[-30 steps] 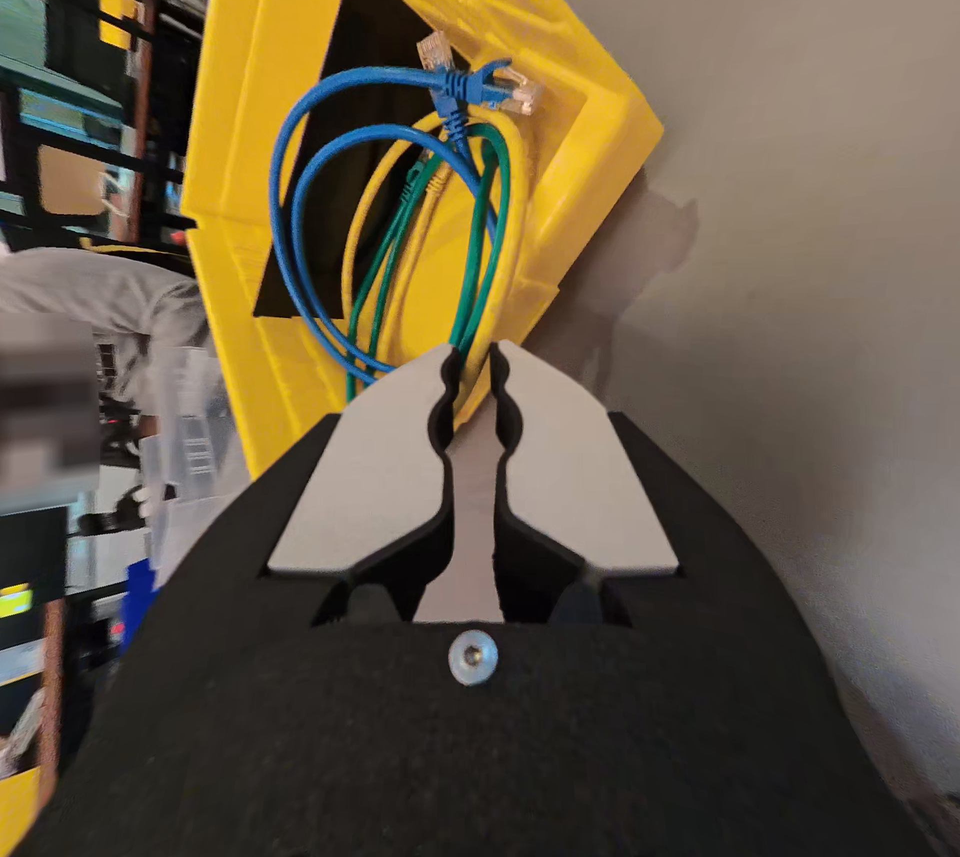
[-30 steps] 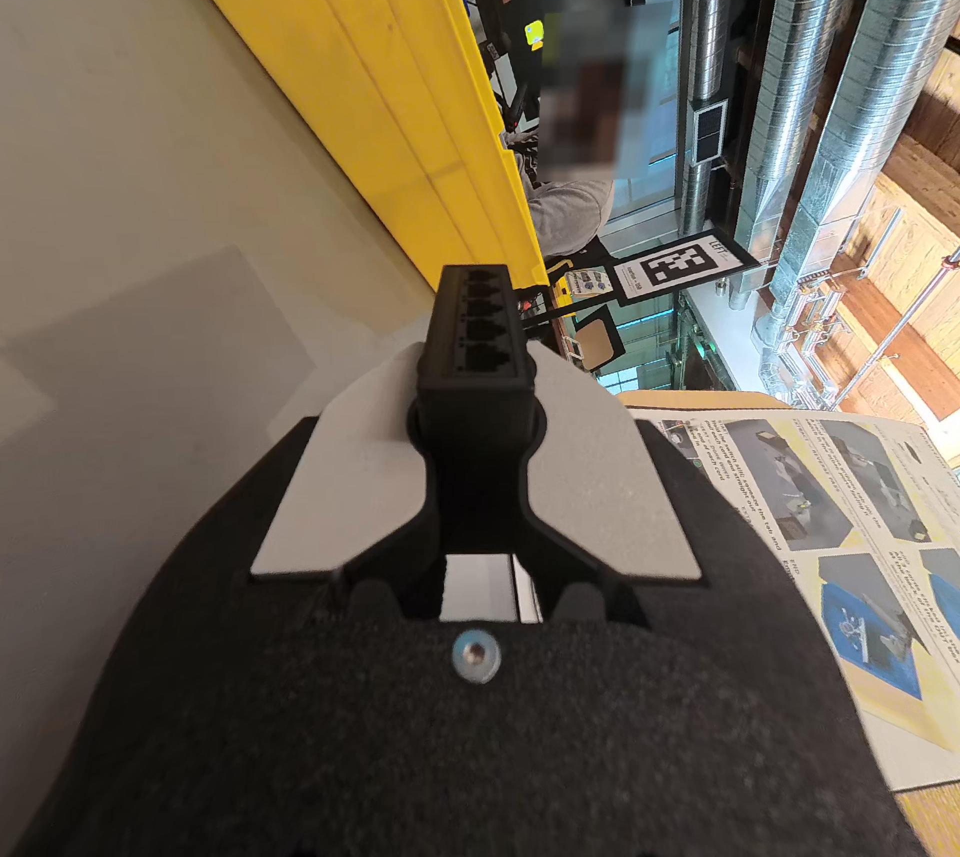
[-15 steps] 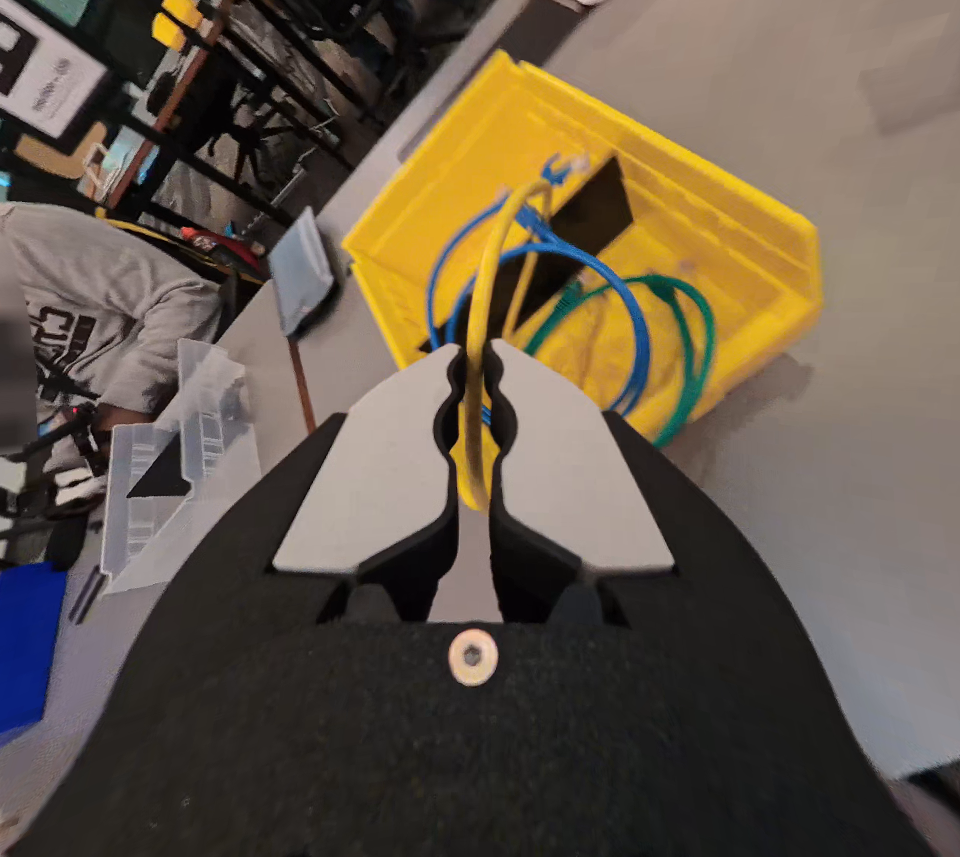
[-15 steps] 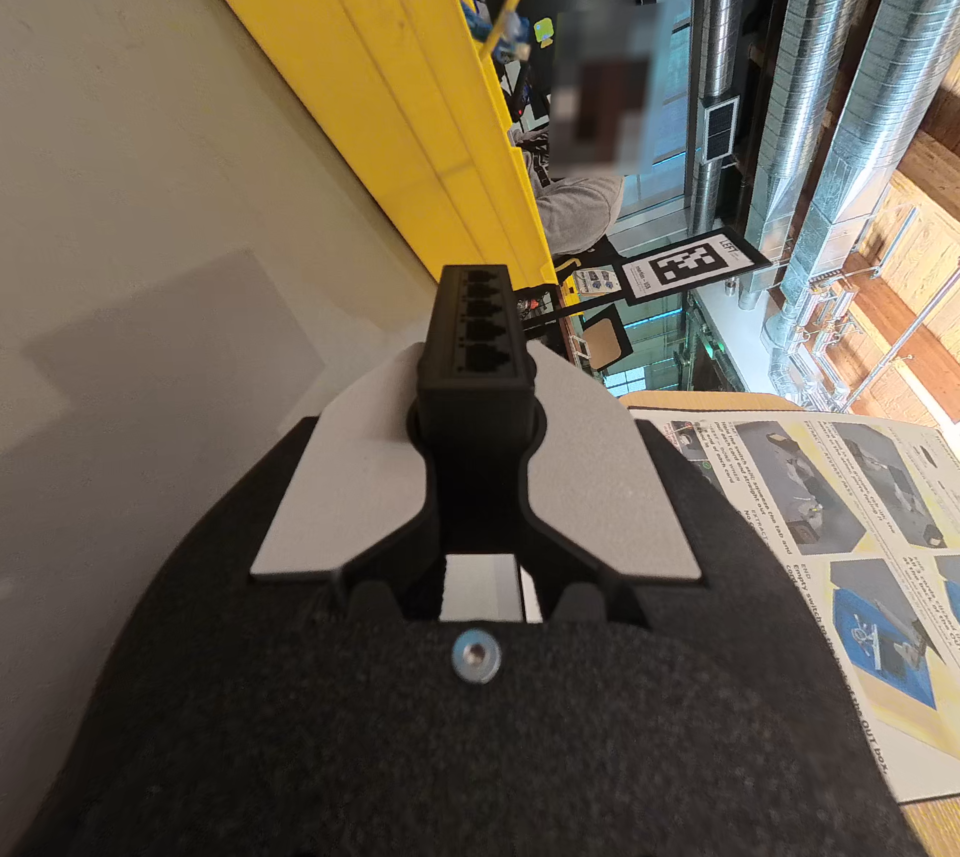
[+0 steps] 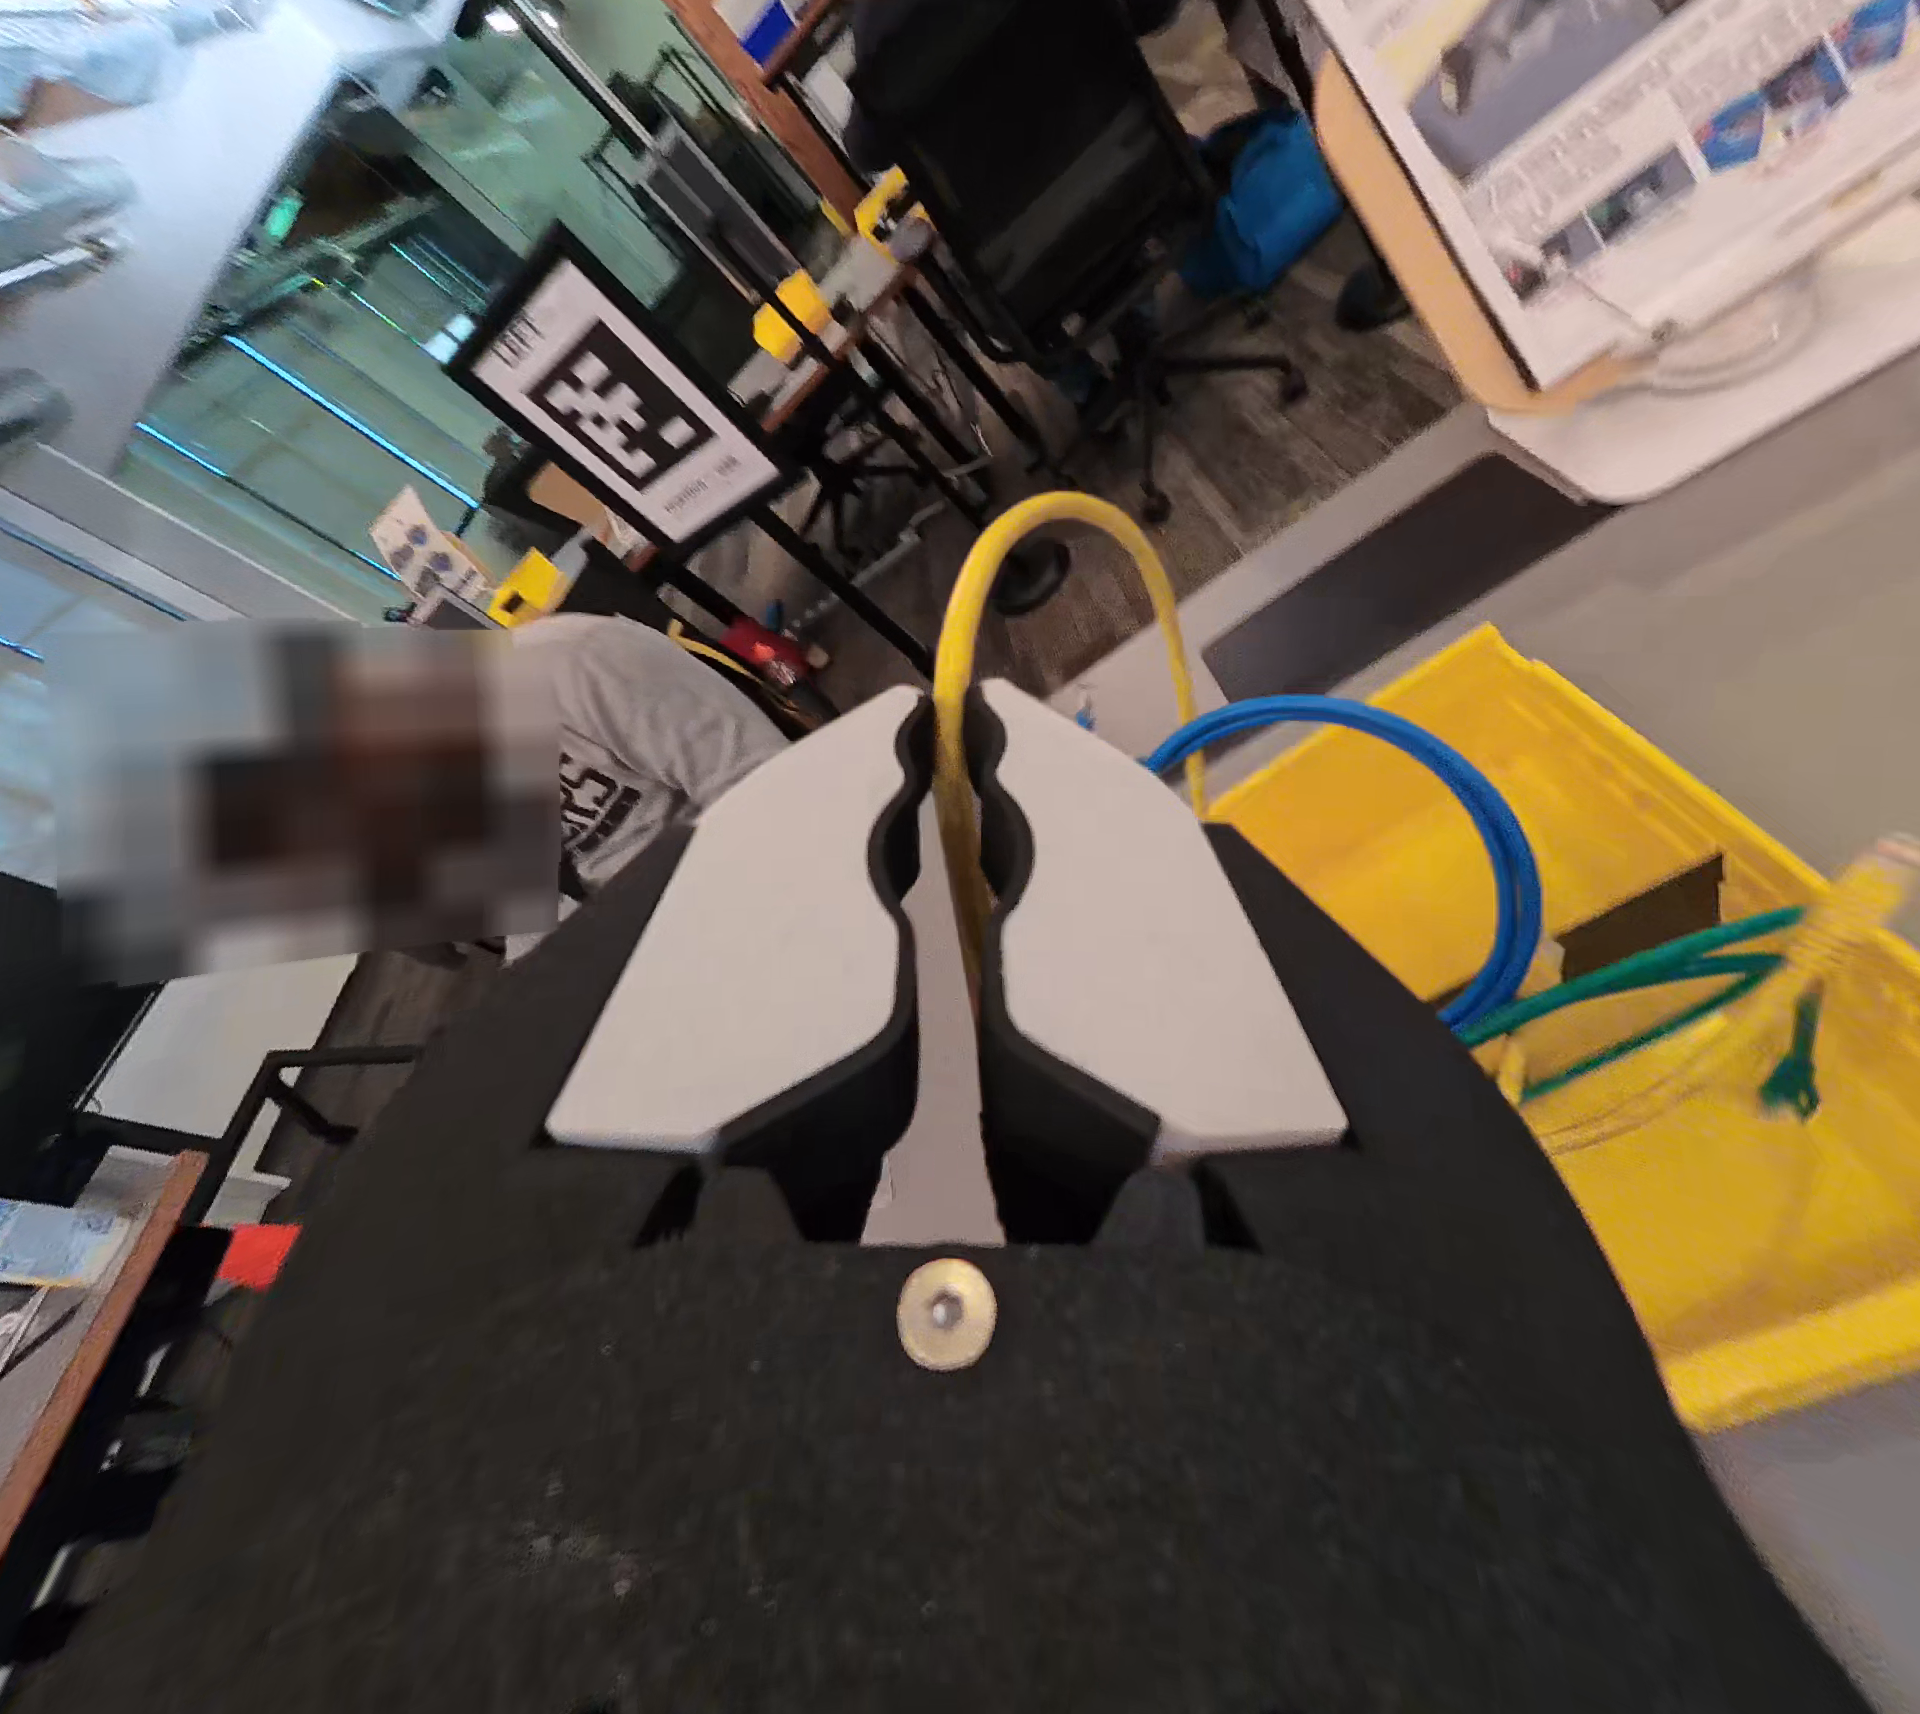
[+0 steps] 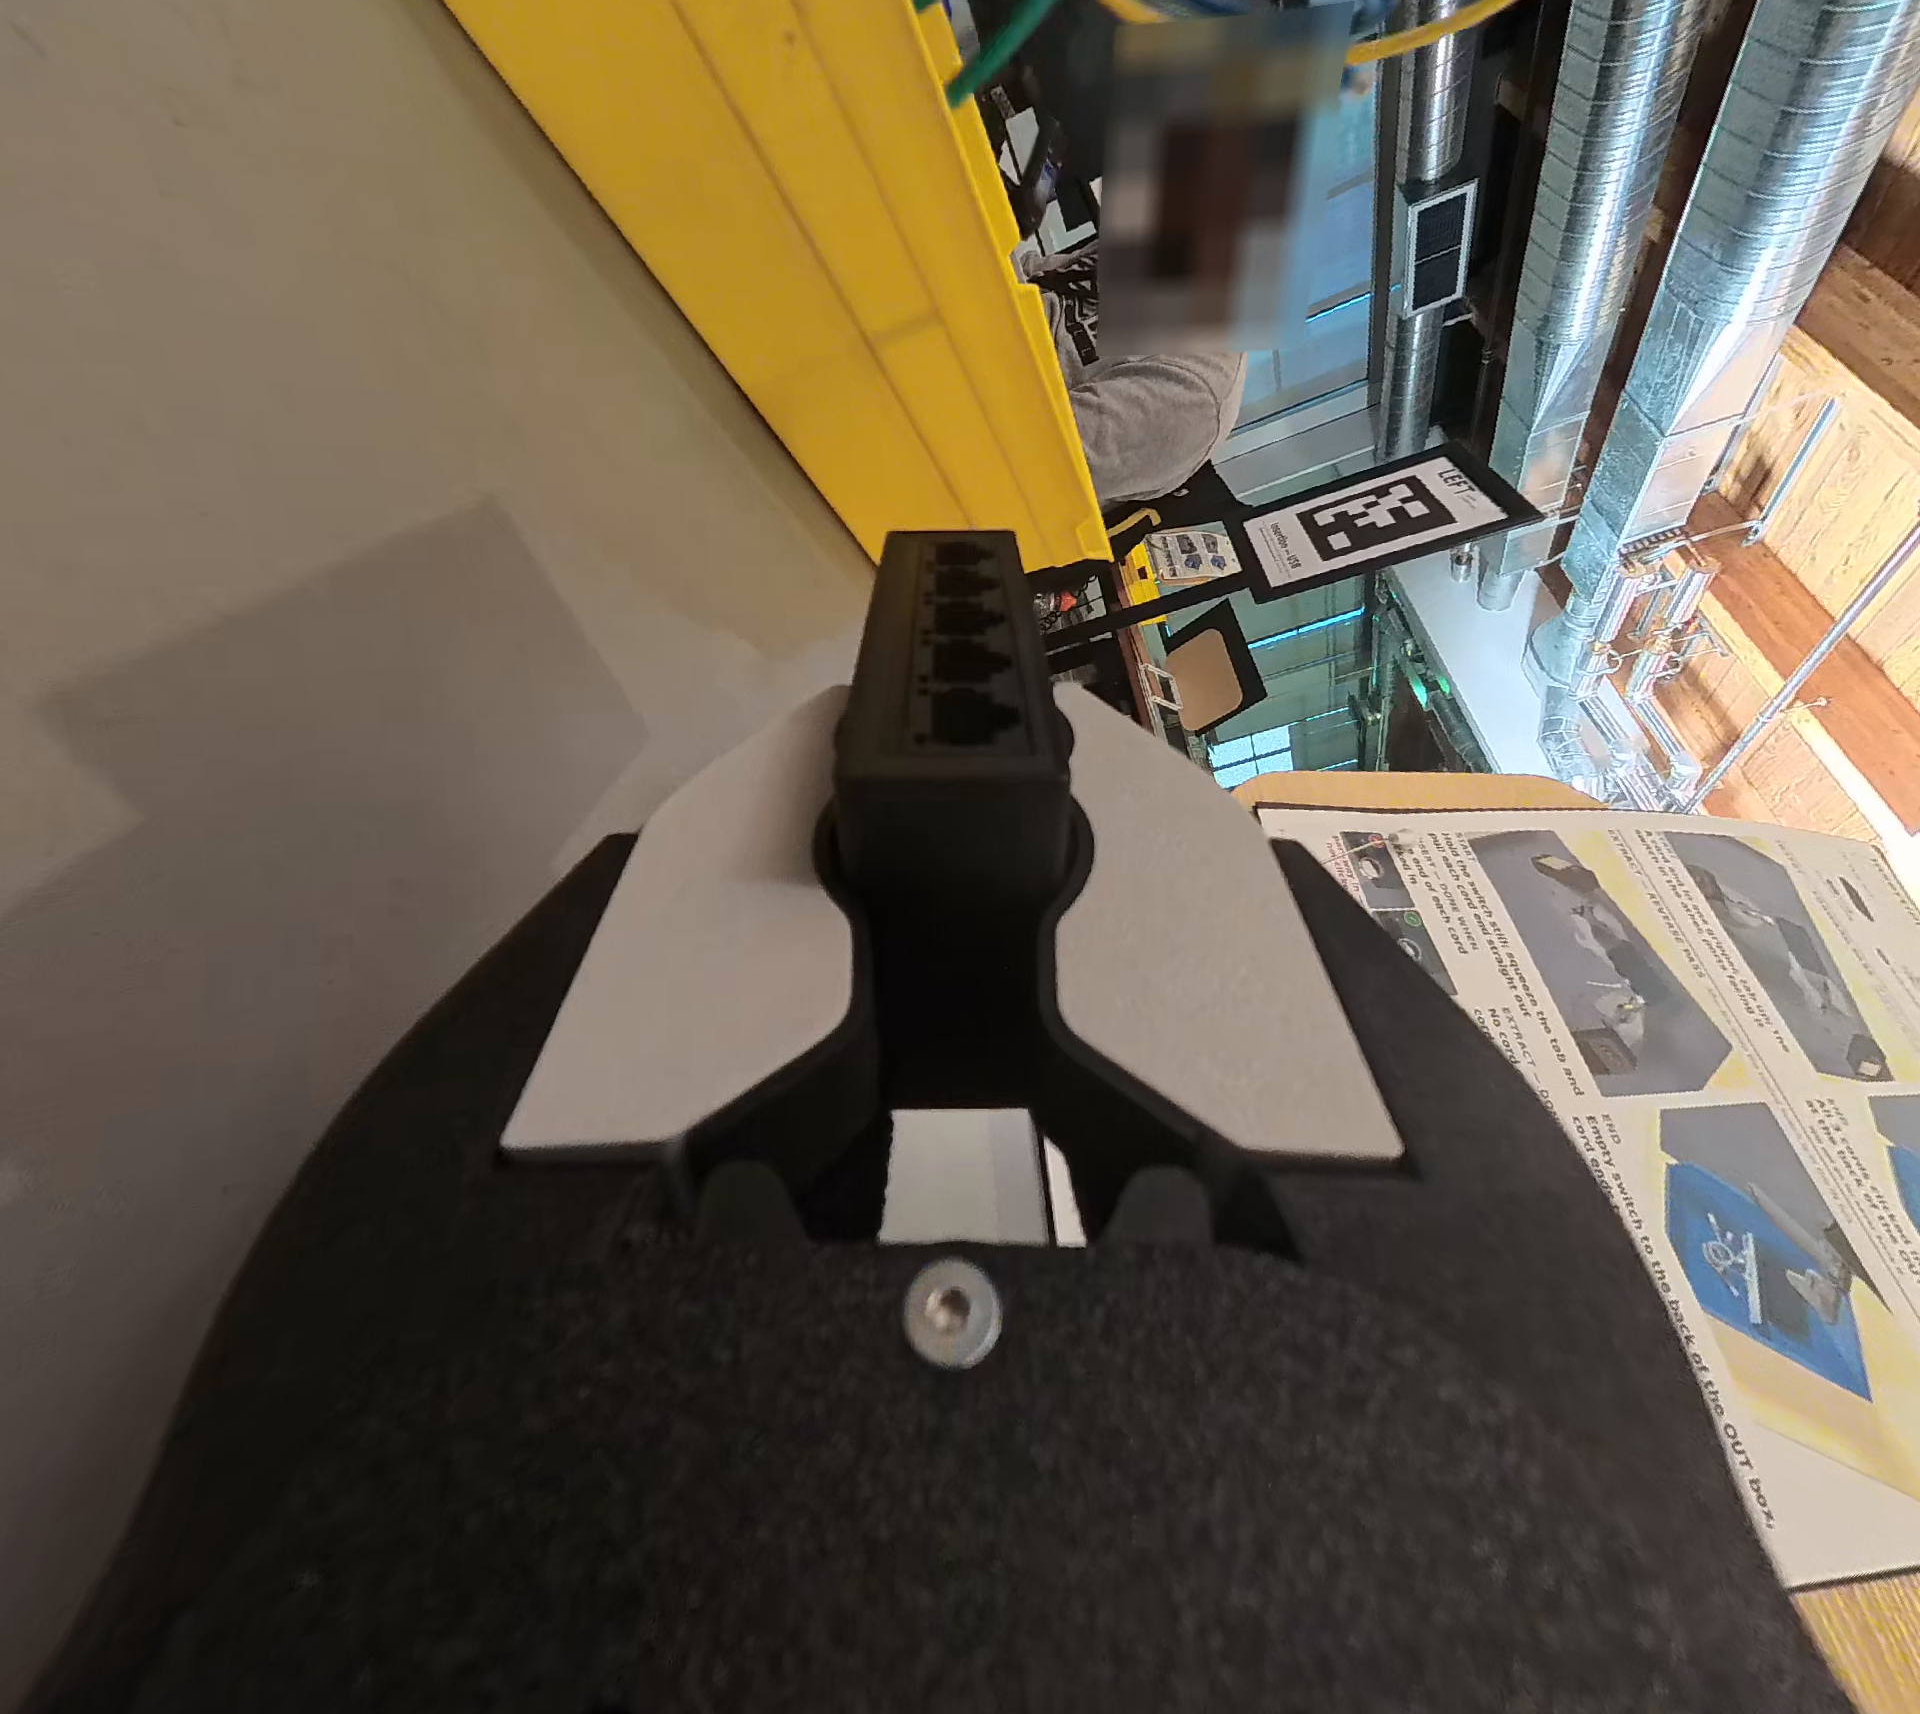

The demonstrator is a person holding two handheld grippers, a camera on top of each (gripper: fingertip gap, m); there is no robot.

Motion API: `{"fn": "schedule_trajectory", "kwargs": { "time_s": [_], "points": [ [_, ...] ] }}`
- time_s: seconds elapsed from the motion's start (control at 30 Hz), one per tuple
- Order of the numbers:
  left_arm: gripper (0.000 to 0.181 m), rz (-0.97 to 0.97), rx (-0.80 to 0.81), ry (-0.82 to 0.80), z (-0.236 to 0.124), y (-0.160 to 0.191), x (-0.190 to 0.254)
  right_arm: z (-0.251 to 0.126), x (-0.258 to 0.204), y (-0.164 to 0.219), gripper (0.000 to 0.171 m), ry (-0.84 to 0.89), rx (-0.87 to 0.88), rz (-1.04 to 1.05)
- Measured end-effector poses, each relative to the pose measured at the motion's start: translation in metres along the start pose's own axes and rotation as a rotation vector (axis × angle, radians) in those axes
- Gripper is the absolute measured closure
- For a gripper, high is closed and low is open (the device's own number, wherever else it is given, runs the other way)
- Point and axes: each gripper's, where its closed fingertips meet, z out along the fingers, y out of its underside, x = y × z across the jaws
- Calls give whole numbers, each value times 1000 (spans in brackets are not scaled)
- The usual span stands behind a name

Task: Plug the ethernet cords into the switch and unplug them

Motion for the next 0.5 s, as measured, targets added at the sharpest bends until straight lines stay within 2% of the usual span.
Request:
{"fn": "schedule_trajectory", "kwargs": {
  "time_s": [0.1,0.17,0.23,0.3,0.33,0.37,0.4,0.43,0.5],
  "points": [
    [176,-23,61,-12,-8,-26,-14,0,-1,-1,141,-4,1,-4],
    [176,1,63,41,-6,-34,-5,1,-2,-1,141,-6,1,-8],
    [176,40,55,-10,-9,-38,-9,1,-3,-1,141,-9,1,-11],
    [176,14,80,94,-6,-41,10,1,-3,-1,141,-10,-1,-14],
    [176,52,15,125,2,-30,19,1,-3,-1,141,-10,-1,-15],
    [176,121,-65,39,8,-18,10,1,-3,-1,141,-11,-1,-14],
    [176,160,-75,-51,7,-16,-3,1,-3,-1,141,-11,-1,-15],
    [176,124,-31,-64,5,-20,-8,1,-3,-1,141,-11,-1,-15],
    [176,-12,33,11,0,-26,-7,1,-3,-1,141,-12,-3,-13]
  ]
}}
